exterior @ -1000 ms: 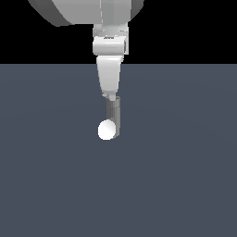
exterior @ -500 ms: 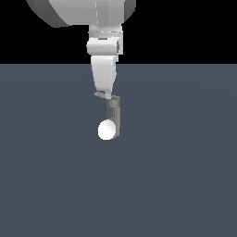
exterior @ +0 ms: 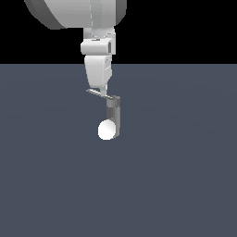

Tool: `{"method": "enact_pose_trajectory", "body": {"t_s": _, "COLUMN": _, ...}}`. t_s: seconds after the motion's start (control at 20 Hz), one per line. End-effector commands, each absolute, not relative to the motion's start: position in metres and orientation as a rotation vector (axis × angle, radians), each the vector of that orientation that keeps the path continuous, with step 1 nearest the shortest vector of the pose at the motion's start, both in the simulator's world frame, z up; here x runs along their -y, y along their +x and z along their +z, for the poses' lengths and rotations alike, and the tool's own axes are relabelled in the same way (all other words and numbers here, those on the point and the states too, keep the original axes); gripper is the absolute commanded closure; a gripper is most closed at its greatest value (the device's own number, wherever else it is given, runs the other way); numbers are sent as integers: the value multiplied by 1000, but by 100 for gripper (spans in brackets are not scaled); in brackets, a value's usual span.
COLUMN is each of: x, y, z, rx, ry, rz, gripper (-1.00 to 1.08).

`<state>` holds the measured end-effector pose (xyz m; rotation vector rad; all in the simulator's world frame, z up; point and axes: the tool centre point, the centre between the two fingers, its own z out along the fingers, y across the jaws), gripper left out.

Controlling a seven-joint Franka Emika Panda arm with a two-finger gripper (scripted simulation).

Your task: Turn on the faucet by rotating a designated handle.

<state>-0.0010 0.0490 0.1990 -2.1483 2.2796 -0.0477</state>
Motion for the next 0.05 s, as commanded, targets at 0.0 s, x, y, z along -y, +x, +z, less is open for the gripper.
{"method": "enact_pose_trajectory", "body": {"t_s": 0.0, "x": -101, "y": -8, "z": 182, "rx": -2198, "ry": -2244, "rz": -1, "gripper": 108}}
